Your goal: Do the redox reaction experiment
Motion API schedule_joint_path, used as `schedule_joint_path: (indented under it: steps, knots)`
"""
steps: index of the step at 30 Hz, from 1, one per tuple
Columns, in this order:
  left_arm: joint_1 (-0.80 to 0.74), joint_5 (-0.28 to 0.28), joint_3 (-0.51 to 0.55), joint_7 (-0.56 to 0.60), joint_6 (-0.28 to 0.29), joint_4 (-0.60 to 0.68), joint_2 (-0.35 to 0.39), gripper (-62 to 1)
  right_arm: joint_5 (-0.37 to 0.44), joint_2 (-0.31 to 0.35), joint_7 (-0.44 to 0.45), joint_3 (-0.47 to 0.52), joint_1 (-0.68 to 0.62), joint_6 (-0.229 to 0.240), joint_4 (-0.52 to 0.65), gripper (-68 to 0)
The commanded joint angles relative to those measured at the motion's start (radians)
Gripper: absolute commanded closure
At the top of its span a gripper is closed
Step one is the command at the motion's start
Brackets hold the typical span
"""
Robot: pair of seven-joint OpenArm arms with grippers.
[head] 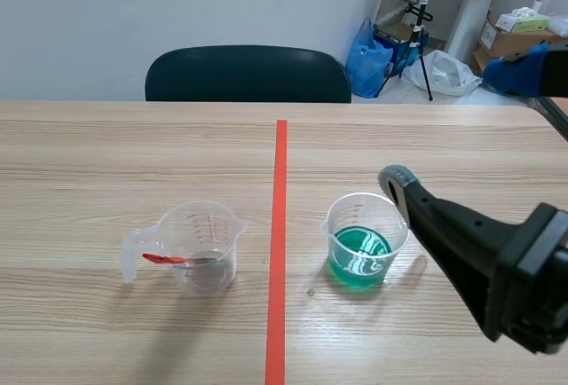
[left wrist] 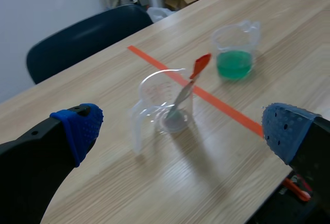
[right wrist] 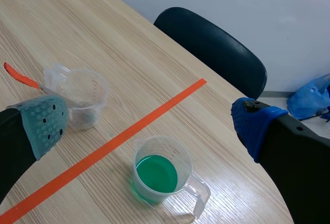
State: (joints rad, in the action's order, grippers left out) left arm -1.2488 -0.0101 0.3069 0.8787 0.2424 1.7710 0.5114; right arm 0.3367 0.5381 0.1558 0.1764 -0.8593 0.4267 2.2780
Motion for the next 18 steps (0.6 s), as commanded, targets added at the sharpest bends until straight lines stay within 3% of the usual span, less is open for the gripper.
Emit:
schedule_joint_path:
  steps: [1, 6, 13, 18]
  knots:
    - [-0.004, -0.012, -0.014, 0.014, -0.006, 0.027, 0.012, -62.3, 0.006, 0.005, 0.018, 0.000, 0.009, -0.004, 0.004, -67.9]
    - [0.029, -0.024, -0.079, -0.003, -0.024, 0.052, 0.058, -62.3, 0.006, 0.004, 0.018, 0.000, 0.009, -0.004, 0.004, -67.9]
    - [0.077, -0.024, -0.090, -0.065, -0.024, 0.057, 0.060, -62.3, 0.006, 0.005, 0.015, 0.000, 0.009, -0.004, 0.004, -67.9]
    - [0.088, -0.024, -0.090, -0.049, -0.024, 0.057, 0.060, -62.3, 0.006, 0.005, 0.014, 0.000, 0.009, -0.004, 0.004, -67.9]
